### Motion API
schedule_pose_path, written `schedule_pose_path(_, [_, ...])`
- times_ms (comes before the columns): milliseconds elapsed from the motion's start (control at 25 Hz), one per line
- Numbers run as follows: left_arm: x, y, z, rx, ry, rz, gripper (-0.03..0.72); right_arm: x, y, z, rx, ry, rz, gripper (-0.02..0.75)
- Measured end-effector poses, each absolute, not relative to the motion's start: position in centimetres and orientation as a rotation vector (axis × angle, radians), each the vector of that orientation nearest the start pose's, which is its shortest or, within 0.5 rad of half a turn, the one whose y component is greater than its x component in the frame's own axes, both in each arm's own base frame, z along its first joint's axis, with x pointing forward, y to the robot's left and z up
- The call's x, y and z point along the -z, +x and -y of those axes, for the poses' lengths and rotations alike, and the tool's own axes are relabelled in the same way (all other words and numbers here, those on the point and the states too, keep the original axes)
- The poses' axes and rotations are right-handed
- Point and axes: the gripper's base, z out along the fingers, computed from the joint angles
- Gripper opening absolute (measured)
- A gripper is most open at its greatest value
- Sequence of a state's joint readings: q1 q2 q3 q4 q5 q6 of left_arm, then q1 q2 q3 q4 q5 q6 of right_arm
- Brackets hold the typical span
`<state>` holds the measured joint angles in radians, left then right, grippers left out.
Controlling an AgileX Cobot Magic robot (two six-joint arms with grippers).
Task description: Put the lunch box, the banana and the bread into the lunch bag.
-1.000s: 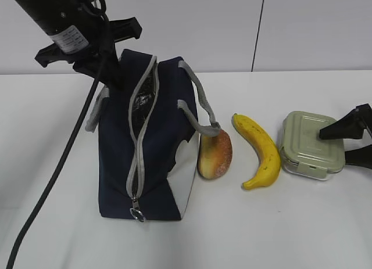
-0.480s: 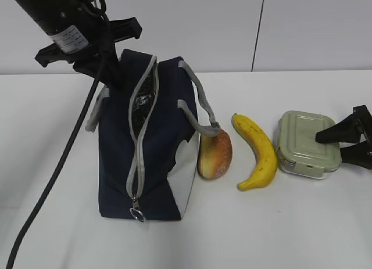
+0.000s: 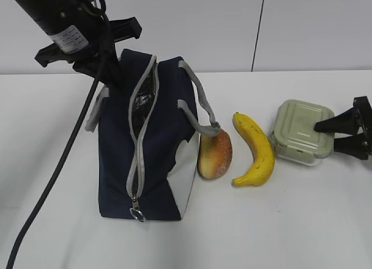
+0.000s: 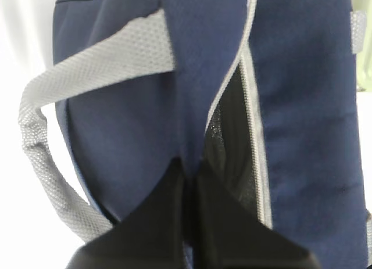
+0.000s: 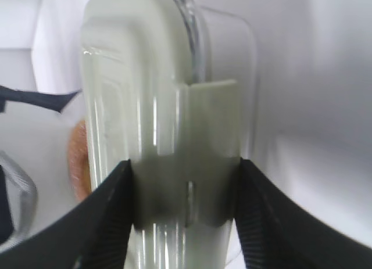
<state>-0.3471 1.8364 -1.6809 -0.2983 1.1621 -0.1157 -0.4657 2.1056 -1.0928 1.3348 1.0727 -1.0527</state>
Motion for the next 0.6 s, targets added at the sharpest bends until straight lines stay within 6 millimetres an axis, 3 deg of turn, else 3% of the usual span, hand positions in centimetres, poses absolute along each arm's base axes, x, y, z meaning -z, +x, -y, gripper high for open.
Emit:
schedule_pose_path(160, [-30.8, 36.2, 15.7, 0.521, 0.225, -2.825, 0.002, -12.3, 36.4, 9.2, -1.346, 0.572, -2.191, 0.383])
schedule_pose_path(360, [-30.8, 36.2, 15.7, 0.524, 0.225, -2.827, 0.002, -12.8, 36.9, 9.5, -1.359, 0.628, -2.112, 0.382])
schedule_pose_path(520, [-30.8, 36.1, 15.7, 0.524, 0.226, -2.832, 0.002, -14.2, 37.2, 8.1, -1.374, 0.616, -2.131, 0.382])
schedule_pose_path(600, [-30.8, 36.1, 15.7, 0.524, 0.227, -2.833, 0.002, -16.1, 37.4, 5.8, -1.391, 0.531, -2.14, 0.382])
